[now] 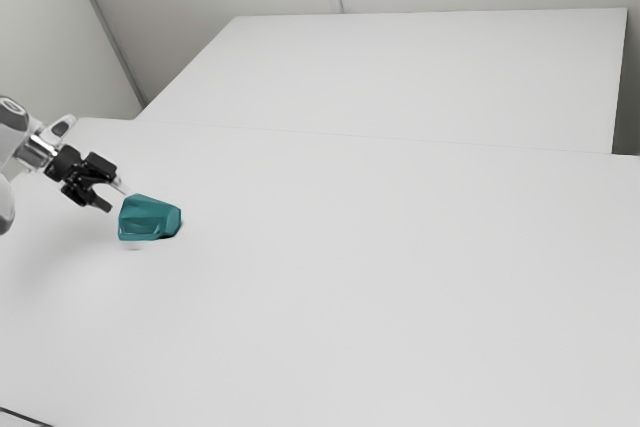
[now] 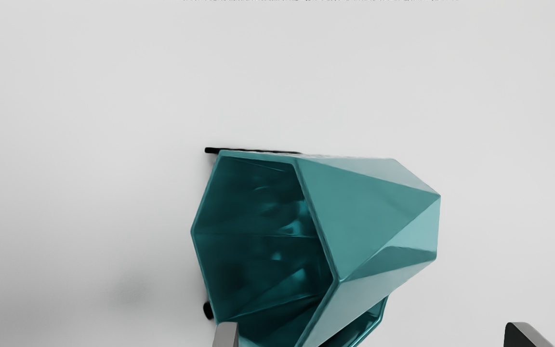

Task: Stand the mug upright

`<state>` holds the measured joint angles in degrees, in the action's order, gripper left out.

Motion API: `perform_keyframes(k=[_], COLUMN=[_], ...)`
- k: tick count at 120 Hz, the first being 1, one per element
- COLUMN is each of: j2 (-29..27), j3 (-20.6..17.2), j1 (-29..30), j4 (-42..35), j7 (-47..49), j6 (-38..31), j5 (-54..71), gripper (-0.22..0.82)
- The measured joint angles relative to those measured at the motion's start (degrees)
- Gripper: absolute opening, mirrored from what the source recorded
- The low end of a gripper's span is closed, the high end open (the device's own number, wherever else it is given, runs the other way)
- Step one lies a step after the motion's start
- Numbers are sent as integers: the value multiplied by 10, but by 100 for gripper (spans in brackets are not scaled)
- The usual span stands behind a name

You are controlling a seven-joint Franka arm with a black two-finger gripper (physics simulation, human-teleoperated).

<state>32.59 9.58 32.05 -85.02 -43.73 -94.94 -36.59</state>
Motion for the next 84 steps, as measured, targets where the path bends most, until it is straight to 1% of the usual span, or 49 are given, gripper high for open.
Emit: perform_keyframes(k=[15,34,71,76,84], j2=[24,43,44,43,41], j3=[-2,-2,-5,-5,-6], j1=[10,19,21,21,18], j4=[13,13,-20,-21,-21], j7=[-32,-65,-108,-112,-118], j6=[0,2,12,12,9], j5=[-30,-84,-148,-150,-150], gripper=[60,60,60,56,41])
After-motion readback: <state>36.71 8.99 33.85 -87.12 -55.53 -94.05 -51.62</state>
